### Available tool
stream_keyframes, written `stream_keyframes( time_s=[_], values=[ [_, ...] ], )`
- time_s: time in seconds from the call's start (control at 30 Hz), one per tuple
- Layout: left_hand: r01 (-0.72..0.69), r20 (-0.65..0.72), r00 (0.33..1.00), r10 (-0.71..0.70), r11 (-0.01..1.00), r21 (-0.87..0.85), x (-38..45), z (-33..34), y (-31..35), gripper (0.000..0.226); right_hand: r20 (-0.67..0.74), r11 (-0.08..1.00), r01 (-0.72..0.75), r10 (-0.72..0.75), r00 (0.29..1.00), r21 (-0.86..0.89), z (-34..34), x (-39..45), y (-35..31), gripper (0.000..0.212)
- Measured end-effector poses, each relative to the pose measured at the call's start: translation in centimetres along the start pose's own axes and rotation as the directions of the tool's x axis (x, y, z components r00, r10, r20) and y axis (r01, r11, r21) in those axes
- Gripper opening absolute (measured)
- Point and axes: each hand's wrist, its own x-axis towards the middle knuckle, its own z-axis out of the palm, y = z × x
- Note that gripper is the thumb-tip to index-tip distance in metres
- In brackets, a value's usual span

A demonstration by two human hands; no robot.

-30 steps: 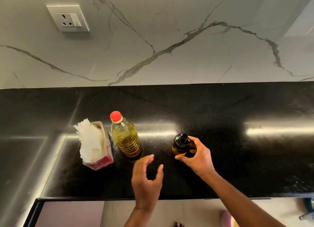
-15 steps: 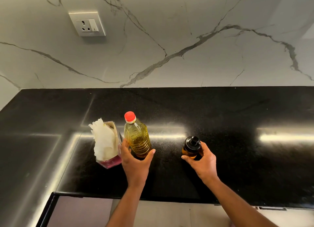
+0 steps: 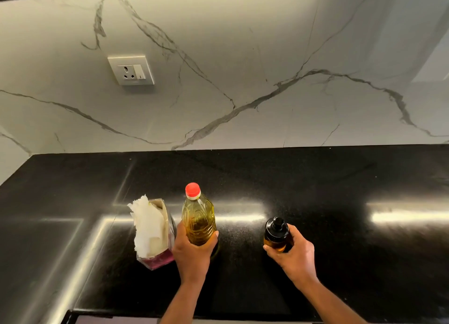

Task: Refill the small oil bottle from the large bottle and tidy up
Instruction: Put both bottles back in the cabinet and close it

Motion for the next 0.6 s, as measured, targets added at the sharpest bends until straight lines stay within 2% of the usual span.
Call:
stream_keyframes(
  time_s=[0.3, 0.6],
  values=[
    [-0.128, -0.043, 0.991, 0.125, 0.988, -0.084, -0.6, -2.1, 5.2, 0.071, -0.042, 0.995, 0.087, -0.089, 0.995, -0.046, -4.0, -0.2, -4.8, 0.062],
    [-0.386, -0.068, 0.922, 0.380, 0.895, -0.224, -0.4, -8.7, 17.9, 0.065, -0.004, 0.952, 0.281, -0.283, 0.959, -0.121, -11.9, -0.8, -18.2, 0.053]
  ],
)
